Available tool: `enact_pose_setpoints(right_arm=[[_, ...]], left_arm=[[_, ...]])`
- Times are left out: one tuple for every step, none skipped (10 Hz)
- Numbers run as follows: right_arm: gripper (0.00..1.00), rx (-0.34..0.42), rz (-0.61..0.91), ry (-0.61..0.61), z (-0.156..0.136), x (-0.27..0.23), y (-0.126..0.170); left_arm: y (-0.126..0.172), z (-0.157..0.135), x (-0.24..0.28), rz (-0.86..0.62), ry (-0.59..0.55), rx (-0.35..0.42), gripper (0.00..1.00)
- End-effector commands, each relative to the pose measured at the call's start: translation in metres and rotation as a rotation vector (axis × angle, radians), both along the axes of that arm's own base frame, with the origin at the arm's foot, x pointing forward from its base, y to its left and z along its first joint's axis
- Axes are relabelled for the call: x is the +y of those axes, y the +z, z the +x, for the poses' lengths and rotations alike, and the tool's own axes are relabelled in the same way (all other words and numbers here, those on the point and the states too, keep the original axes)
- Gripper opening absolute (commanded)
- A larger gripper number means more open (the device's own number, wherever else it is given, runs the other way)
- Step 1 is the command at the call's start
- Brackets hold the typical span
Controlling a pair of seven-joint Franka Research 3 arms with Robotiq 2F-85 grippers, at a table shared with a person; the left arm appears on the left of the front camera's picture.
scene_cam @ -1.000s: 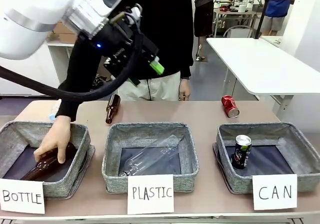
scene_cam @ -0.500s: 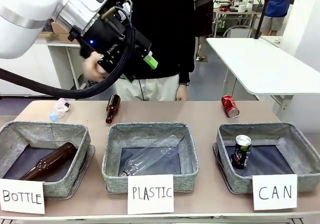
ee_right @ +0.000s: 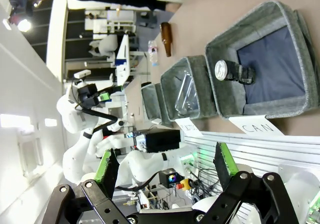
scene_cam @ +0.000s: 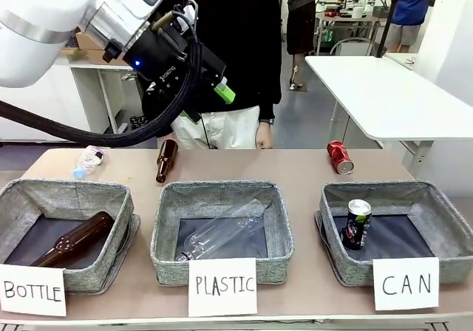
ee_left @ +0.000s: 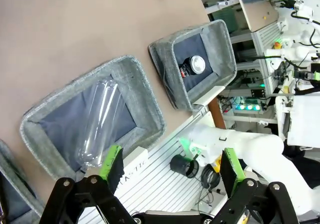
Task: Sort the can waste into the basket.
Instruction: Pick up the can waste from the table and place it in the right Fabric basket.
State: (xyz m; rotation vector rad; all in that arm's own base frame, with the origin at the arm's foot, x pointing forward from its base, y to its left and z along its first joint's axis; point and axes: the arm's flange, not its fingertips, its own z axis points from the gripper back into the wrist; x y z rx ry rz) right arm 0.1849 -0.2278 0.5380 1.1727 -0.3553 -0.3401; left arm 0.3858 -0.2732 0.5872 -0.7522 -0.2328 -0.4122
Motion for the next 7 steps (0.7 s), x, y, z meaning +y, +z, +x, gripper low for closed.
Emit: enact_pose_setpoints(right_arm=[[1.00, -0.004, -0.005, -0.005, -0.001, -0.002, 0.002], [1.00, -0.004, -0.005, -0.005, -0.001, -0.002, 0.002], [1.00, 0.000, 0.000, 0.000, 0.000, 0.000, 0.000], [1.00, -0.078, -0.234, -0.093, 0.021, 0.005, 0.014], [1.00, -0.145, -0.453, -0.038, 0.066, 0.053, 0.020], [1.00, -0.171, -0.620, -0.033, 0.122, 0.107, 0.022], [1.00, -0.217, -0.758, -0.039, 0.160, 0.146, 0.019]], left_arm=[[0.002, 0.000, 0.001, -0.001, -0.007, -0.007, 1.00], [0.000, 0.000, 0.000, 0.000, 0.000, 0.000, 1.00], [-0.002, -0.009, 0.025, -0.019, -0.048, 0.019, 1.00], [-0.014, -0.007, 0.054, -0.072, -0.090, 0.046, 1.00], [-0.030, -0.004, 0.081, -0.082, -0.110, 0.072, 1.00], [-0.049, -0.009, 0.109, -0.151, -0.163, 0.108, 1.00], [-0.065, -0.013, 0.138, -0.241, -0.145, 0.097, 1.00]])
